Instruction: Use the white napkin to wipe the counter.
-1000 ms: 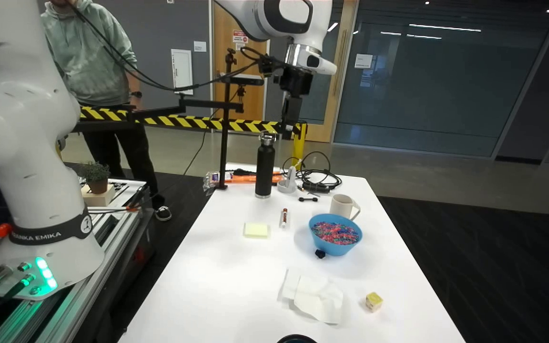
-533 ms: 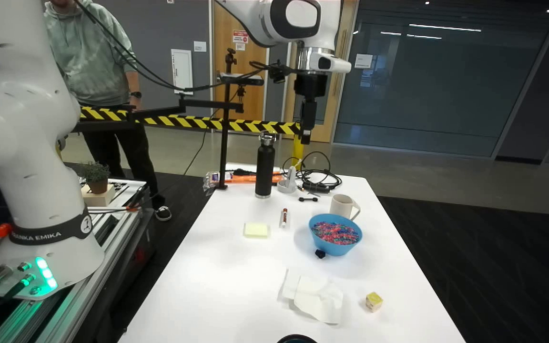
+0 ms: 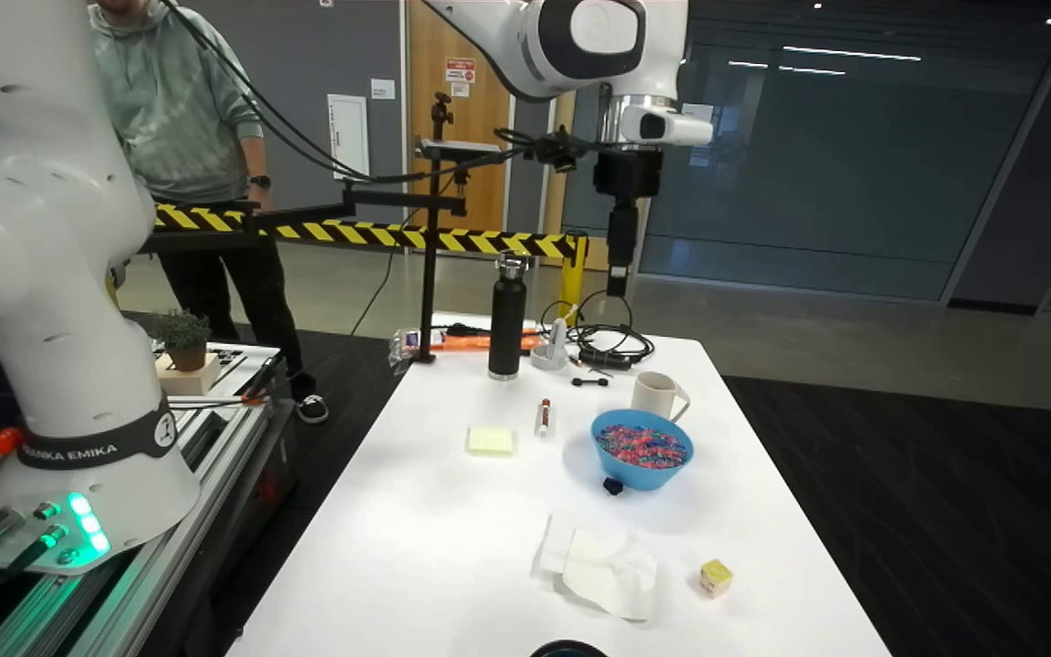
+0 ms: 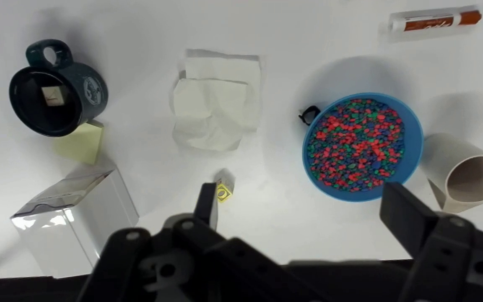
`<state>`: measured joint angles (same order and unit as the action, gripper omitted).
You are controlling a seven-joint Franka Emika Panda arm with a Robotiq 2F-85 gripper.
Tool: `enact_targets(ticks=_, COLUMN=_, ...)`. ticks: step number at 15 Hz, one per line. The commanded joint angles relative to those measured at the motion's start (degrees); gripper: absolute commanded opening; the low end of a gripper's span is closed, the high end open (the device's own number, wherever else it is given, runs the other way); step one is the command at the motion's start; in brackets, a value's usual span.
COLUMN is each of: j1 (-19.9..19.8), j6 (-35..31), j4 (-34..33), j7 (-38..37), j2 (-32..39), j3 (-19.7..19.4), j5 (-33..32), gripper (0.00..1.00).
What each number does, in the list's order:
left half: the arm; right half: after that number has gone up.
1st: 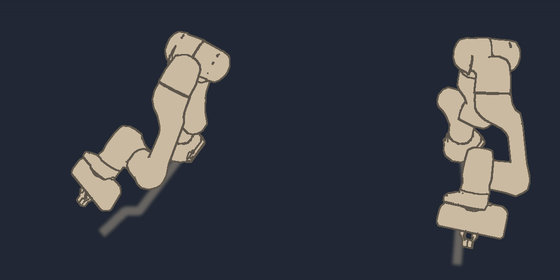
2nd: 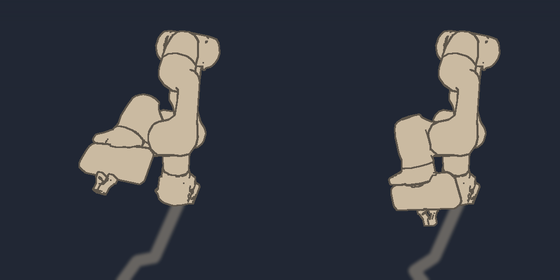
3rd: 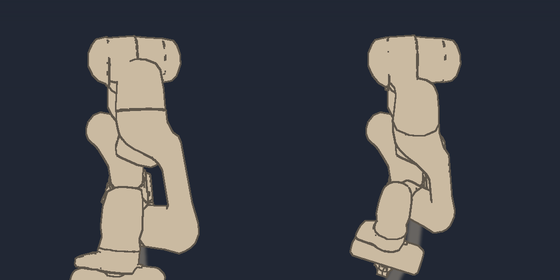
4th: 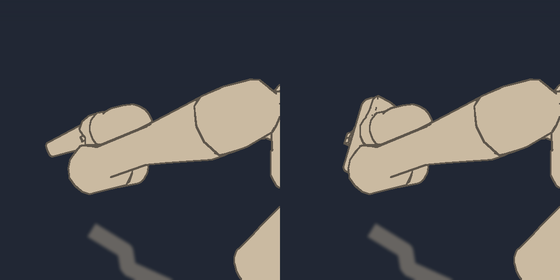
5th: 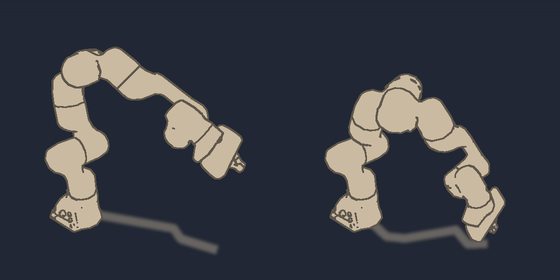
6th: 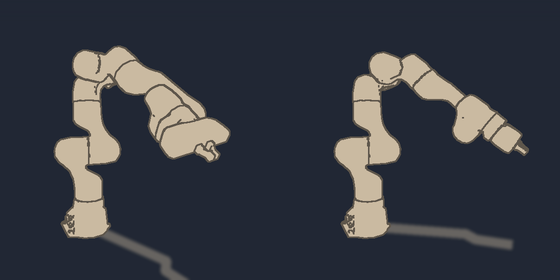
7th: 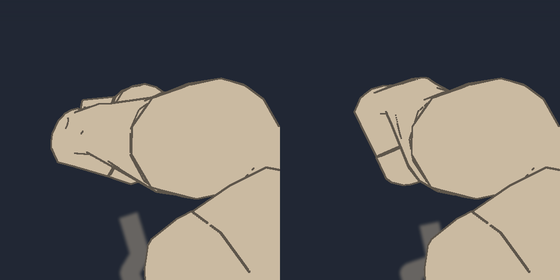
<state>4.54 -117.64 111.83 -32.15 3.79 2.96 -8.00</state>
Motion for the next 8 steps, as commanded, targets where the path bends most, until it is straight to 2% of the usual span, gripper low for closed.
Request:
enact_targets(ticks=1, j1=-0.8, j6=-0.7, j4=0.0, j7=-2.4, j2=0.0, j3=-1.4, j5=-2.1, gripper=1.00)
enact_targets(ticks=8, j1=-2.3, j6=-3.4, j4=5.1, j7=-2.6, j2=-1.5, j3=-3.5, j5=-2.2, gripper=1.00)
